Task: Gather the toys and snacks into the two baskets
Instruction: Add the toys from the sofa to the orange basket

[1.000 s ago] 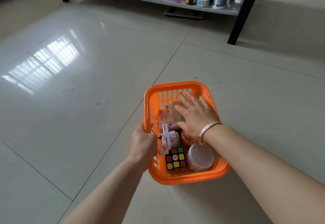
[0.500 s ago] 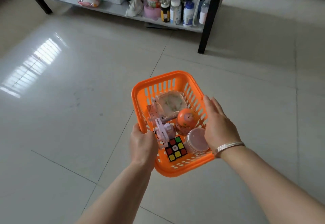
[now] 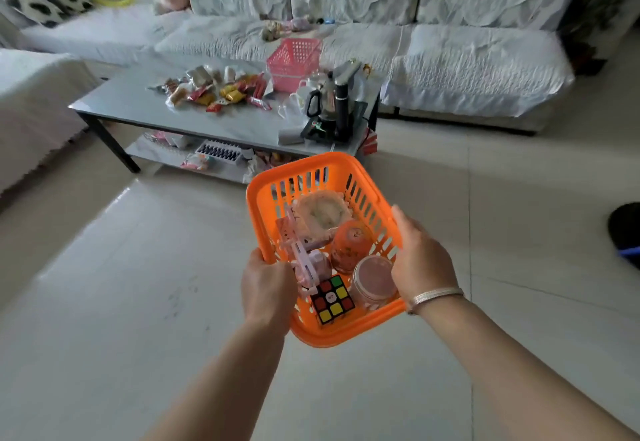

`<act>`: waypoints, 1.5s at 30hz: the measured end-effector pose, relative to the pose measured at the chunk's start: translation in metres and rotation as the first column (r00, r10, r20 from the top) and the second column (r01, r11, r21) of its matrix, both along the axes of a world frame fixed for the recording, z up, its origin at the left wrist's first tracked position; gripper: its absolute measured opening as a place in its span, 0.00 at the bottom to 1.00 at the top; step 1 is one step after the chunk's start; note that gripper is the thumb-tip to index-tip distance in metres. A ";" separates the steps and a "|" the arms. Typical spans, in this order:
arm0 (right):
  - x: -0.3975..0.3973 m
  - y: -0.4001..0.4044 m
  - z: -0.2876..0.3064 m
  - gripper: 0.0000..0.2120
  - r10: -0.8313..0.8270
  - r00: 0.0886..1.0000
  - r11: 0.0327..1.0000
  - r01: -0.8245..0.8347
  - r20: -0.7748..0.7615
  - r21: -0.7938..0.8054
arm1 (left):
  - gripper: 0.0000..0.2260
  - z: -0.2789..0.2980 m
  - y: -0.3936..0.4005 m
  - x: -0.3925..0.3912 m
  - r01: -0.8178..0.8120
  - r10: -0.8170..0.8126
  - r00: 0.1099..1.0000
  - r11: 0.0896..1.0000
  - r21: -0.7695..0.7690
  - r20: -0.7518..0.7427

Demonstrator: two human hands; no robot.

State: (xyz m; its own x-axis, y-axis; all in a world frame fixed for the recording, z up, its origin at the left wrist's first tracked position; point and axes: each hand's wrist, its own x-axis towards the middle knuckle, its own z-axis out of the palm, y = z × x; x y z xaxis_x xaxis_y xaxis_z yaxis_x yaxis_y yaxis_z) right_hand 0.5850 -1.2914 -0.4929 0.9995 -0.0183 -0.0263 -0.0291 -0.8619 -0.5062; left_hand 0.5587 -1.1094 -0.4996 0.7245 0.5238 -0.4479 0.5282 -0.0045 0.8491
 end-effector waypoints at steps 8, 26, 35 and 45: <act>0.018 -0.083 0.128 0.26 -0.229 0.968 0.949 0.198 0.104 0.247 | 0.15 0.136 -0.076 0.029 0.105 -0.103 0.993 0.994 -0.026 0.063; 0.152 -0.214 0.212 0.26 -0.389 0.921 0.851 0.347 0.028 0.393 | 0.13 0.210 -0.185 0.177 0.446 -0.445 0.895 0.895 -0.031 0.026; 0.239 -0.288 0.229 0.24 -0.420 0.907 0.759 0.342 0.015 0.553 | 0.24 0.230 -0.236 0.277 0.542 -0.541 0.841 0.841 0.014 -0.026; 0.358 -0.409 0.256 0.26 -0.188 0.980 0.800 0.119 0.058 0.588 | 0.32 0.270 -0.309 0.444 0.493 -0.539 0.842 0.790 0.364 0.029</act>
State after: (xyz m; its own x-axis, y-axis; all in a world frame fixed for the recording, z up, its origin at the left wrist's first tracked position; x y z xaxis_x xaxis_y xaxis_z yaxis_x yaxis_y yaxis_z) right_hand 0.9434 -1.7001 -0.2367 0.9818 -0.1880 0.0262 -0.0513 -0.3957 -0.9169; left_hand 1.0023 -1.4180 -0.2295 0.9665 0.1539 -0.2053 0.2562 -0.5359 0.8045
